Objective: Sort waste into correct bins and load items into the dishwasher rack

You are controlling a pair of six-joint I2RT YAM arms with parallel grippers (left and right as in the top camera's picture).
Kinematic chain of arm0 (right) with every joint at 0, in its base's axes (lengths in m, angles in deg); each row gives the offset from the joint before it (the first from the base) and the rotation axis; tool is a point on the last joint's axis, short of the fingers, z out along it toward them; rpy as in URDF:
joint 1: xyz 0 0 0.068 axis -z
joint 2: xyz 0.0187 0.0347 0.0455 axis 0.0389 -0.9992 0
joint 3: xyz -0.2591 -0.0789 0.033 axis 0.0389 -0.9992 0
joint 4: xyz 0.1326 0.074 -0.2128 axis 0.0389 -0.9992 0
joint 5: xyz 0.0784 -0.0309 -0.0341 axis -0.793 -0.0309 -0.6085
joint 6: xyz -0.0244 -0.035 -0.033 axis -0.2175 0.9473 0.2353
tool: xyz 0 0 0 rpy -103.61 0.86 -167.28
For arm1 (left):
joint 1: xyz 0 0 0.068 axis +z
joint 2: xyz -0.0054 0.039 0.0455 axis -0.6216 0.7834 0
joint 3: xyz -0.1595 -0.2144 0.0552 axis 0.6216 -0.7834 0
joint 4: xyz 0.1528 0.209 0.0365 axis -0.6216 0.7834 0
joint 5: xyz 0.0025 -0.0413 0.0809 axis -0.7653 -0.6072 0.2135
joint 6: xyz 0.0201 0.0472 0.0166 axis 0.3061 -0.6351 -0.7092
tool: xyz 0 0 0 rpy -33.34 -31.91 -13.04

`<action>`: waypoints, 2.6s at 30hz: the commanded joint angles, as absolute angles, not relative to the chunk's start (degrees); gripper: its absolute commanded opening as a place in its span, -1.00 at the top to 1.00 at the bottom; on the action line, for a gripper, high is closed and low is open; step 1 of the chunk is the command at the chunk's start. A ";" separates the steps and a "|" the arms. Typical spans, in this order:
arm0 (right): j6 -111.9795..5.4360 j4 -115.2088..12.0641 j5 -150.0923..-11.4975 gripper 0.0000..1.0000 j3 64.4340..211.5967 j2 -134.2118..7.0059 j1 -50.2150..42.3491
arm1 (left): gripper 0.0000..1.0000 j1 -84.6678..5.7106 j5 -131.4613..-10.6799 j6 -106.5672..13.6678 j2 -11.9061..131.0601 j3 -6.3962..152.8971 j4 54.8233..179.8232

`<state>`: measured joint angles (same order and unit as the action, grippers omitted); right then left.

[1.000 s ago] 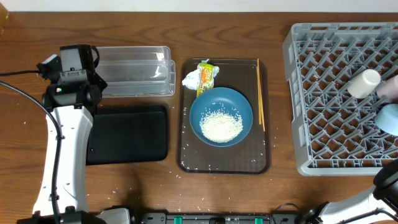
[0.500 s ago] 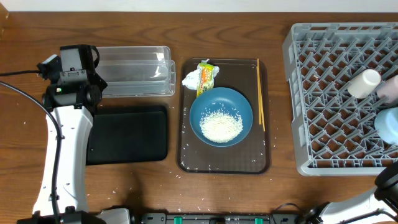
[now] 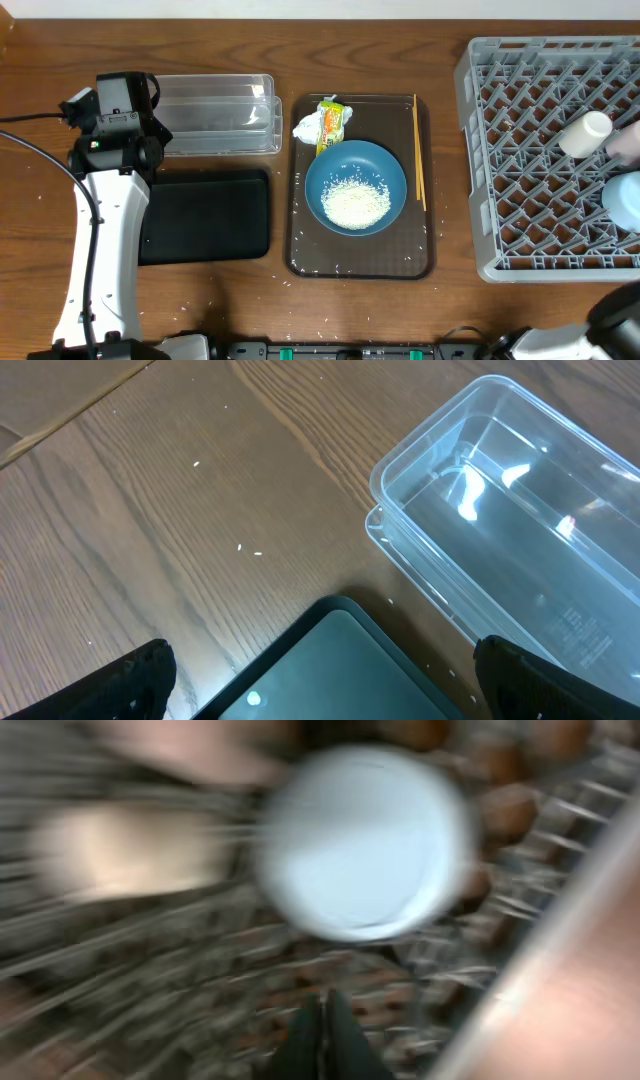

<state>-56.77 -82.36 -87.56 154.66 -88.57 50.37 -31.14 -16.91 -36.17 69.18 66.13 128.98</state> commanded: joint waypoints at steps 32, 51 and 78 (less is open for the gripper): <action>-36.53 -70.07 -99.06 -0.98 153.59 -88.33 -3.70 | -0.96 -31.01 -15.99 -35.86 69.27 66.08 129.01; -52.88 -59.69 -48.54 -0.98 153.65 -91.39 -1.26 | -0.96 -31.01 -15.99 -35.86 69.27 66.08 129.01; -58.85 -65.51 -56.09 -0.99 152.87 -91.42 25.50 | -0.96 -31.01 -15.99 -35.86 69.27 66.08 129.01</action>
<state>-57.86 -65.40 -55.26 153.30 -91.42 24.86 -31.14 -16.93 -36.19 69.18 66.13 128.96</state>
